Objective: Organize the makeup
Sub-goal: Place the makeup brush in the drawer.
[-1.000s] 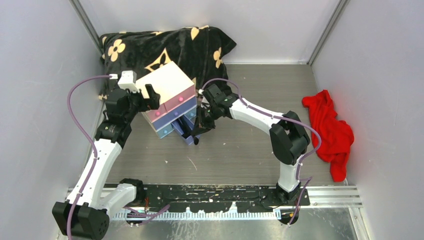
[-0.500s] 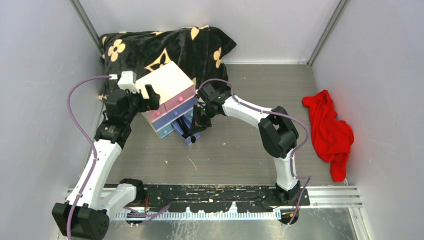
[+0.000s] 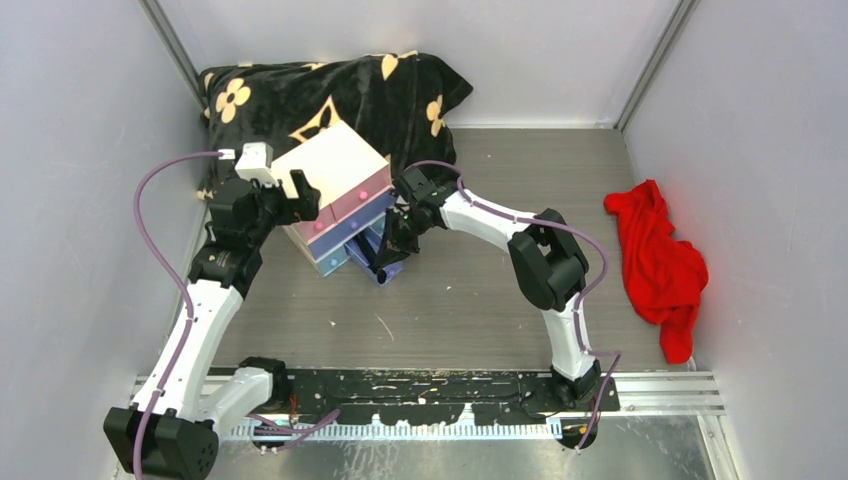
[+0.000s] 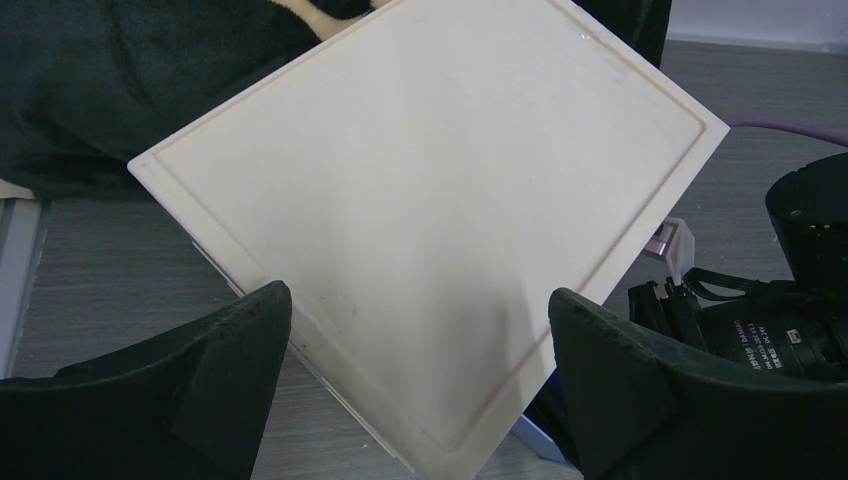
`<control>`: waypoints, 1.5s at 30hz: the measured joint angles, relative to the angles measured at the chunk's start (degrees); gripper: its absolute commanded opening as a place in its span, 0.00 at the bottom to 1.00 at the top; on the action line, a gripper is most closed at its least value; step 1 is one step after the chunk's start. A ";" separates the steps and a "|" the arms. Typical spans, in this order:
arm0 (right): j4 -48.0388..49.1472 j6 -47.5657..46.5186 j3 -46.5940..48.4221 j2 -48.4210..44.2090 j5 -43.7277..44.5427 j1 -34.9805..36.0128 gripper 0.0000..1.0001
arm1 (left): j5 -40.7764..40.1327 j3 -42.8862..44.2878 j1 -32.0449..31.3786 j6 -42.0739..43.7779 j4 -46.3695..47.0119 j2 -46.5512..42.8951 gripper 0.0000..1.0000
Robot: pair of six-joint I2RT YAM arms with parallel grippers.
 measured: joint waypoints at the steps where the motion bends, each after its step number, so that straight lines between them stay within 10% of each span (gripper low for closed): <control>1: 0.48 0.37 0.00 0.11 0.00 -0.02 0.04 | 0.00 0.00 0.00 0.00 0.00 0.00 1.00; 22: 4.66 -8.66 -1.16 -6.49 20.17 3.08 0.35 | -0.07 0.00 0.00 0.07 -0.37 -0.24 1.00; 45: 8.63 -26.23 -14.69 -18.29 37.83 11.74 0.21 | -1.84 0.00 0.00 0.39 -4.04 -0.17 1.00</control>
